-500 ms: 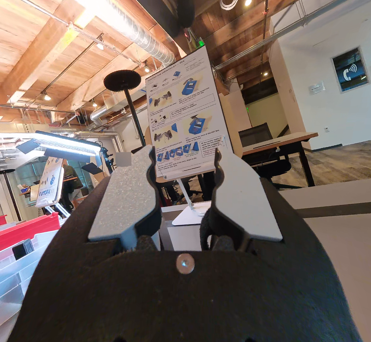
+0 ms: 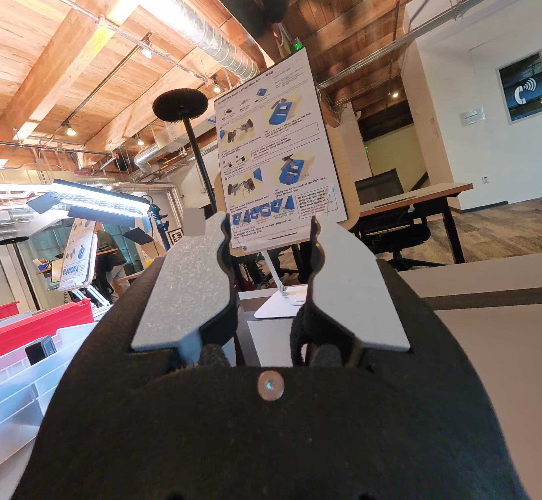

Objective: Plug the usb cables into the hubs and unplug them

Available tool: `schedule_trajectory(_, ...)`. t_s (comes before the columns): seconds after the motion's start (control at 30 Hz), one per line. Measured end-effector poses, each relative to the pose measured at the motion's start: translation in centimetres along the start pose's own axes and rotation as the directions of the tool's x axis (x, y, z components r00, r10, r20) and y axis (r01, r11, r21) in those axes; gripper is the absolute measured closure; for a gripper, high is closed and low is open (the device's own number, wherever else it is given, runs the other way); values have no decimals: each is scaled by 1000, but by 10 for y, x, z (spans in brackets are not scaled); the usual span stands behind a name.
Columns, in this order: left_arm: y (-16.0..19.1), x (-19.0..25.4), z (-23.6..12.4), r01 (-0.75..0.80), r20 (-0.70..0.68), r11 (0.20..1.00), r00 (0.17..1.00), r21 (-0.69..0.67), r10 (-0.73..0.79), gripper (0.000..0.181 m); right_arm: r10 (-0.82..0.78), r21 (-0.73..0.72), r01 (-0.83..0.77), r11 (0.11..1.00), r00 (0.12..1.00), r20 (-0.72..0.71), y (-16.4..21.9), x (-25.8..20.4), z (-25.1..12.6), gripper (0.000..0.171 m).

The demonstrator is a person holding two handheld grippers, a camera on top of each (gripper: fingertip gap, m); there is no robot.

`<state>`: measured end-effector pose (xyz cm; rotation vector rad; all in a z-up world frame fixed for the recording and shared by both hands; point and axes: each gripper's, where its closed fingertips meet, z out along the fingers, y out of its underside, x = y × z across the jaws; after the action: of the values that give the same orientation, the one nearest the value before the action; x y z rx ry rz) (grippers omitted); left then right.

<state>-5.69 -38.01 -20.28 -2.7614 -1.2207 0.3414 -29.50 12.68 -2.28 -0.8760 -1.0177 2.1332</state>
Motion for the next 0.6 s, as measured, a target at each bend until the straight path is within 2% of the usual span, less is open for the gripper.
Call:
schedule_trajectory(0.03,1,-1,3,-42,-10,999,999,-17,42,142,-1,-1,1,1000,1000,1,0,0,0,119)
schedule_trajectory(0.13,7,-3,12,-147,-48,985,989,-87,143,141,-3,-5,3,1000,1000,3,1,-1,0,120)
schedule_trajectory(0.27,12,-14,29,-160,-17,976,987,-148,159,142,4,-7,-4,1000,1000,0,2,1,0,121)
schedule_trajectory(0.3,14,-15,31,-159,-10,974,987,-162,160,156,4,-5,-4,1000,1000,-1,1,1,0,121)
schedule_trajectory(0.37,11,-20,31,-140,50,979,988,-150,149,171,3,-2,-3,1000,1000,-3,0,2,0,121)
schedule_trajectory(0.47,-1,-33,11,-96,198,993,974,-71,108,174,7,-3,-7,1000,1000,-5,0,2,0,122)
schedule_trajectory(0.53,-16,-45,-16,-38,324,998,946,48,20,176,12,-9,-12,1000,1000,2,2,1,1,122)
schedule_trajectory(0.6,-35,-58,-55,-10,465,980,881,198,-85,176,7,-13,-7,1000,1000,6,3,-1,1,122)
